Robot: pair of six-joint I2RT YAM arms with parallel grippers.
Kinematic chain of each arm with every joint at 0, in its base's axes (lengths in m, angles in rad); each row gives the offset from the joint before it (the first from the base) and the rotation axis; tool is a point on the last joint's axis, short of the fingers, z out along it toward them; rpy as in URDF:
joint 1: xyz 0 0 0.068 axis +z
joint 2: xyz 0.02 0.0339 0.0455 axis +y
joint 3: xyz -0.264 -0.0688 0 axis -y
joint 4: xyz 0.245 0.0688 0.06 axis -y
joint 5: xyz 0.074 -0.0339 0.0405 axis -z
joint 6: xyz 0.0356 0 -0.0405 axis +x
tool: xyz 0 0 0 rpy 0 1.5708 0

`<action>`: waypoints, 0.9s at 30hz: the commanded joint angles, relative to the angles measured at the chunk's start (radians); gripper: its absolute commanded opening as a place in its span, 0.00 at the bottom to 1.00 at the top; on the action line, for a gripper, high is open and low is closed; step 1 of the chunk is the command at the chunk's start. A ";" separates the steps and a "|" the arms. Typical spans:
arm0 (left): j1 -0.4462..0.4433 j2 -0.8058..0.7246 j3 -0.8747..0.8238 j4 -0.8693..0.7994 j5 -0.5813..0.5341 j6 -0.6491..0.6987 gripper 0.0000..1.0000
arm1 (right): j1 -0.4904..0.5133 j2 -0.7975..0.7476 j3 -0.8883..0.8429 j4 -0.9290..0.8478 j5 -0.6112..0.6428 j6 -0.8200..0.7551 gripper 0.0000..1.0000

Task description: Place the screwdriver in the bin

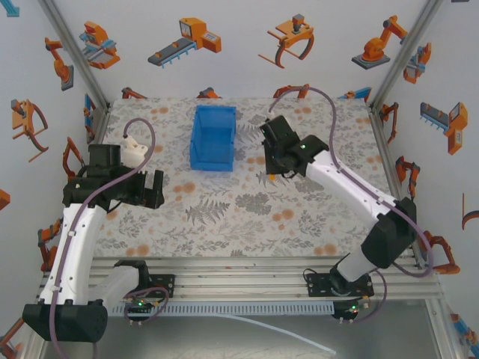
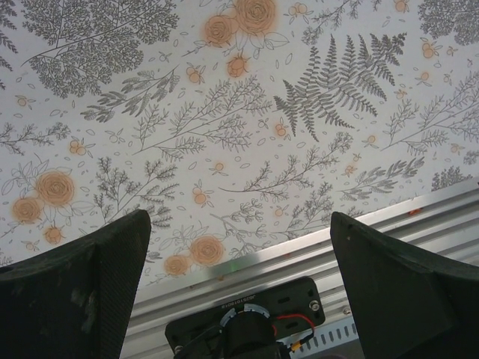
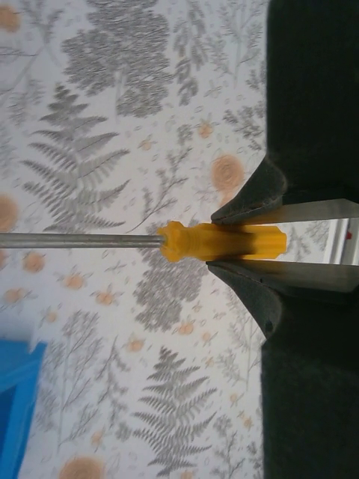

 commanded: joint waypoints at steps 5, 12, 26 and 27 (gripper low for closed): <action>-0.006 -0.006 0.010 -0.020 0.026 0.002 0.97 | 0.056 0.306 0.404 -0.043 -0.039 -0.085 0.20; -0.003 0.004 0.033 -0.032 0.024 -0.004 0.97 | 0.079 0.601 0.757 -0.079 -0.073 -0.105 0.20; 0.002 0.019 0.047 -0.035 0.029 -0.010 0.97 | 0.080 0.856 0.983 -0.004 -0.061 -0.087 0.20; 0.002 0.017 0.047 -0.035 0.029 -0.010 0.97 | 0.080 0.865 0.982 0.004 -0.061 -0.086 0.20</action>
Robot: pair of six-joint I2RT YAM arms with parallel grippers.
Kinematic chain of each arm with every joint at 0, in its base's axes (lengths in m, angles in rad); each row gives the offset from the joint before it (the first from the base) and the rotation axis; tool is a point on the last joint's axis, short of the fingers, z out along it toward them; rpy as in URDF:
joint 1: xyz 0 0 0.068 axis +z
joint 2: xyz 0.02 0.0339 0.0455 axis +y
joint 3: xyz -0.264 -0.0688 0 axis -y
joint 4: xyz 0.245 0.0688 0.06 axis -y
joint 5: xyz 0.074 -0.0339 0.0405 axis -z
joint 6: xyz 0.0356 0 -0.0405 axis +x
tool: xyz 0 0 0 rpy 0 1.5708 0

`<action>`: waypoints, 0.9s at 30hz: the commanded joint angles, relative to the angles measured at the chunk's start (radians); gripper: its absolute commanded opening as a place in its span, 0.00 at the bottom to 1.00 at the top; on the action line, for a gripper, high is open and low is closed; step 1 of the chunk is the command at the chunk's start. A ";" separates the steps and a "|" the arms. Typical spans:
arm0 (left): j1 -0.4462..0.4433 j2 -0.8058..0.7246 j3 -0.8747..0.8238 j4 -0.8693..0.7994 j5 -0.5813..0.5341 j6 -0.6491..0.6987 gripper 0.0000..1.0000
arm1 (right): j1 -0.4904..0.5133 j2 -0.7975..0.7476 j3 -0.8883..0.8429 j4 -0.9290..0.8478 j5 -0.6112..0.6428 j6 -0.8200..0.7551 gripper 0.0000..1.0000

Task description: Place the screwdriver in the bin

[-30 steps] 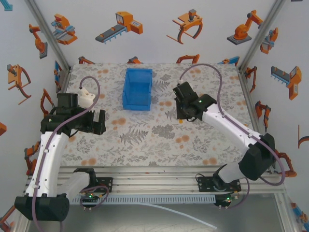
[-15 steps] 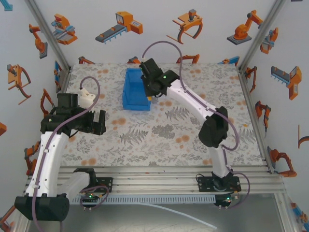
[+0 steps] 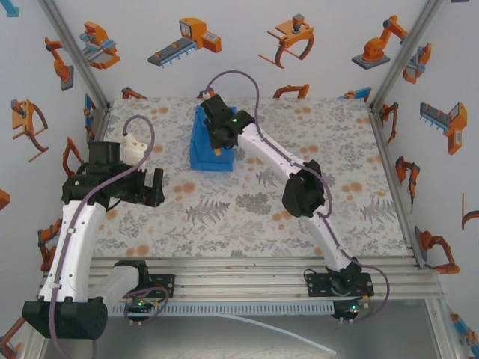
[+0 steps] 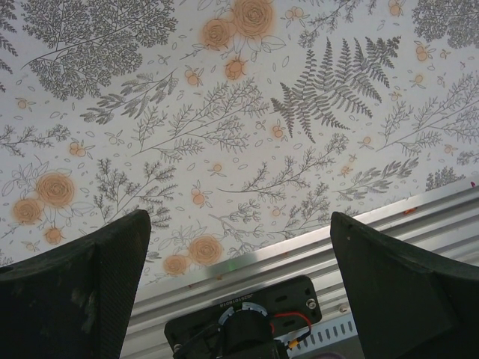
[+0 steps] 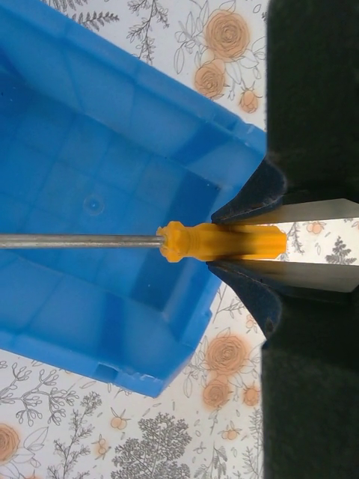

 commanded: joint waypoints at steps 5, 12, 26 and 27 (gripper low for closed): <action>0.002 -0.006 0.002 -0.019 0.023 -0.008 0.97 | 0.002 0.063 0.038 0.075 0.042 -0.014 0.20; 0.002 0.000 0.003 -0.016 0.022 -0.008 0.97 | 0.002 0.107 0.053 0.121 0.080 -0.037 0.20; 0.004 0.011 -0.007 -0.010 0.016 -0.008 0.97 | 0.002 0.195 0.102 0.137 0.098 -0.022 0.21; 0.004 0.014 -0.006 -0.010 0.016 -0.008 0.97 | 0.002 0.200 0.107 0.140 0.096 -0.017 0.21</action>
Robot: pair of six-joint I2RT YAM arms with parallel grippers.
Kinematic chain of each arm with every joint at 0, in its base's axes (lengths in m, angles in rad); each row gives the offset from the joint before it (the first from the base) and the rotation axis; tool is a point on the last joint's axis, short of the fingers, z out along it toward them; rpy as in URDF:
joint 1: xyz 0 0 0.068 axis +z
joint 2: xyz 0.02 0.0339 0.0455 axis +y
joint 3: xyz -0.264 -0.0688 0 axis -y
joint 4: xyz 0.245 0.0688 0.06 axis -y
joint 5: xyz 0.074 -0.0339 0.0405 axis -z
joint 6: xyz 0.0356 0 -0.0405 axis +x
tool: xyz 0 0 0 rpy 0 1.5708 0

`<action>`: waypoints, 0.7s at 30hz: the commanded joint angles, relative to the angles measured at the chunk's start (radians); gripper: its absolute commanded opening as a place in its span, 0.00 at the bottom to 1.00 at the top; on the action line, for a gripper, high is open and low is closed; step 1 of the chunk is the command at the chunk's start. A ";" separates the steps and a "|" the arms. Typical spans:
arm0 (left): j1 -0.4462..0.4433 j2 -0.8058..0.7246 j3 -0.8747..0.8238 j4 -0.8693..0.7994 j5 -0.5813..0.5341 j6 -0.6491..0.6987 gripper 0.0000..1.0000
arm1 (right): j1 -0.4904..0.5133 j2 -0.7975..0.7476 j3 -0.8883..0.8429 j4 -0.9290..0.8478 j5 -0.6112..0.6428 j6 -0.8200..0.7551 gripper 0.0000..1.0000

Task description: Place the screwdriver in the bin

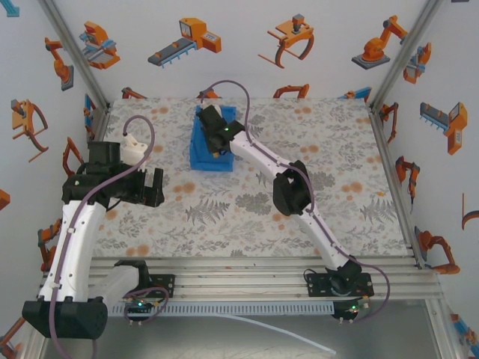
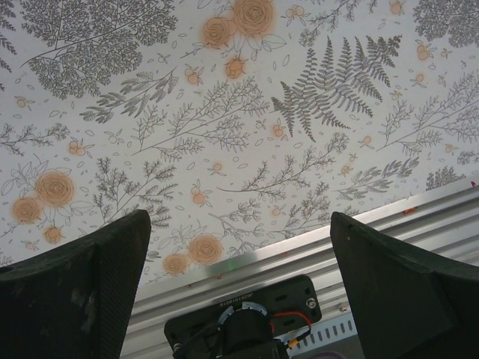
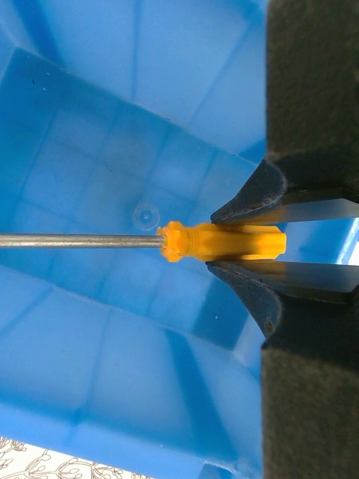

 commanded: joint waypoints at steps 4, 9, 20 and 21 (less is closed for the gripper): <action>0.002 0.020 0.007 -0.010 0.017 -0.011 0.97 | 0.002 0.047 0.067 0.020 0.018 0.021 0.22; 0.005 0.020 0.009 -0.012 0.016 -0.011 0.97 | 0.000 0.067 0.070 0.017 0.017 0.027 0.24; 0.013 0.023 0.006 -0.014 0.017 -0.014 0.97 | -0.005 0.091 0.073 0.009 0.008 0.039 0.33; 0.013 0.023 0.006 -0.014 0.017 -0.012 0.97 | -0.007 0.091 0.074 0.009 0.006 0.042 0.33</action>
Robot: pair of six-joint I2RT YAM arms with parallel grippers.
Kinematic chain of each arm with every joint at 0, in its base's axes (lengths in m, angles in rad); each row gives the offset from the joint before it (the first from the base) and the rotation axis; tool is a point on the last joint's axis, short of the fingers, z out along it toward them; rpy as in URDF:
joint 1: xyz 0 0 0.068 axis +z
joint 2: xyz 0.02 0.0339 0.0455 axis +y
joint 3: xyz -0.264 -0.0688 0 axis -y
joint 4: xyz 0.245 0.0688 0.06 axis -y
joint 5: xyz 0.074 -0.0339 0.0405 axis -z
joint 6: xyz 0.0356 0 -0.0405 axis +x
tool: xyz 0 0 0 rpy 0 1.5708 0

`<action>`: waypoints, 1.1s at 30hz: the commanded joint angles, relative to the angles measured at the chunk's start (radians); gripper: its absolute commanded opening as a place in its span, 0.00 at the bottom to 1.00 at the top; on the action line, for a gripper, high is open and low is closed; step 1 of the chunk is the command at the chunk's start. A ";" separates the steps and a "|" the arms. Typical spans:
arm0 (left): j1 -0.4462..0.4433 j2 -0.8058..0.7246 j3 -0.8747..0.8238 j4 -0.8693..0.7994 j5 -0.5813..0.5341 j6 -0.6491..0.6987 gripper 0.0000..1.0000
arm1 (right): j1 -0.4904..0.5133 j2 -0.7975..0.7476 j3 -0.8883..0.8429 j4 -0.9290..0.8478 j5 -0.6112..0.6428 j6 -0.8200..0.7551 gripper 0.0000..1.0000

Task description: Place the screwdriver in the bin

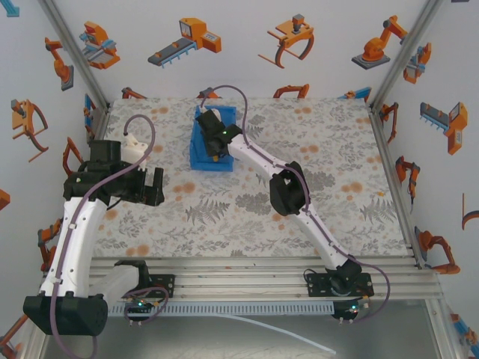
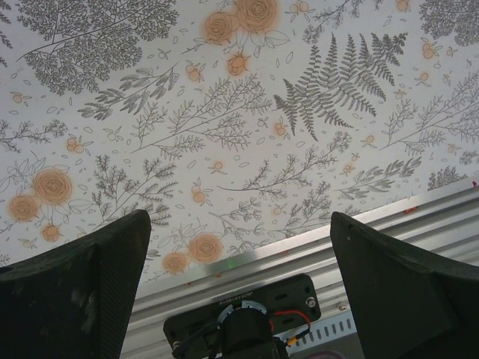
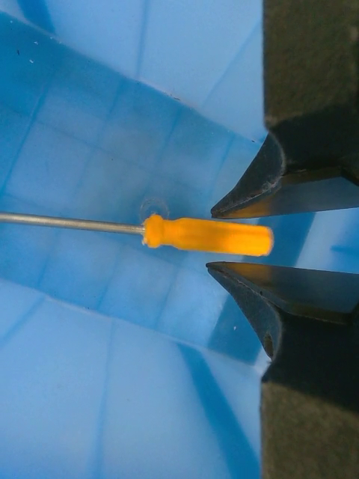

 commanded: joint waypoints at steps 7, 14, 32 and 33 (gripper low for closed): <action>0.008 0.006 0.008 -0.015 0.008 -0.008 0.97 | -0.009 0.026 0.083 -0.003 0.002 0.019 0.34; 0.007 0.012 0.011 -0.012 -0.002 -0.010 0.97 | -0.009 -0.043 0.118 -0.009 0.008 -0.008 0.36; 0.032 0.098 -0.124 0.343 -0.254 -0.290 0.97 | 0.031 -0.875 -0.658 0.022 0.143 -0.052 0.83; 0.034 0.093 -0.152 0.391 -0.254 -0.301 0.97 | 0.031 -0.933 -0.741 0.031 0.166 -0.055 0.86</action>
